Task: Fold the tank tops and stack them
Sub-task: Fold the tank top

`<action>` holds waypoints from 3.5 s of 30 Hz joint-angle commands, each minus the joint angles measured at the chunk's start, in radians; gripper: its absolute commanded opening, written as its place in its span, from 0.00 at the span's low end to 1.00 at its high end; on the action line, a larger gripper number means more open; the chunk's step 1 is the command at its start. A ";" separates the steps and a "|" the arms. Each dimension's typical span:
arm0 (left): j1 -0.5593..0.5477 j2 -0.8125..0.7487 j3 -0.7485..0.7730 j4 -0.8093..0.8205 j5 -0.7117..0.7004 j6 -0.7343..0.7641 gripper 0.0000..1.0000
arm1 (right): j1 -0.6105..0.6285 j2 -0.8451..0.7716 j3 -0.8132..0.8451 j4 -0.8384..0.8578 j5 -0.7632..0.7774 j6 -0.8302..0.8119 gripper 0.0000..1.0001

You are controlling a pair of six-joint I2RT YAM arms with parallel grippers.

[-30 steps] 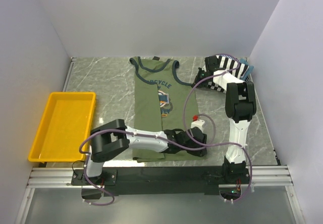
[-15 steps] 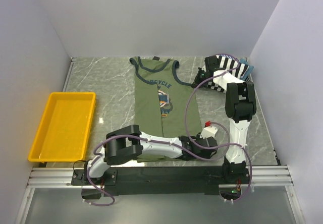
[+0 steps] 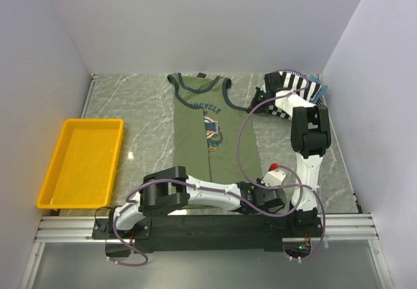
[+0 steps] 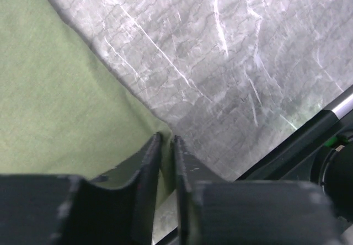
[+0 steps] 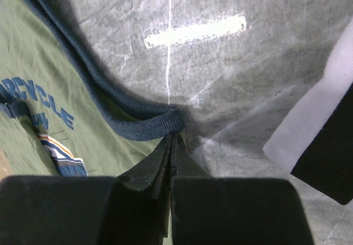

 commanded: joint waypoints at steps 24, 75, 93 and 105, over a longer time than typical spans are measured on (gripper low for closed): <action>0.074 -0.297 -0.354 0.388 0.147 -0.129 0.01 | 0.006 -0.087 0.034 0.022 0.074 0.008 0.00; 0.143 -0.808 -1.046 0.549 0.120 -0.437 0.01 | 0.254 -0.134 0.129 -0.031 0.465 0.099 0.22; 0.141 -0.789 -1.028 0.534 0.114 -0.439 0.01 | 0.175 -0.282 -0.222 0.192 0.372 0.136 0.40; 0.143 -0.768 -1.011 0.525 0.117 -0.440 0.01 | 0.131 -0.307 -0.331 0.292 0.317 0.159 0.36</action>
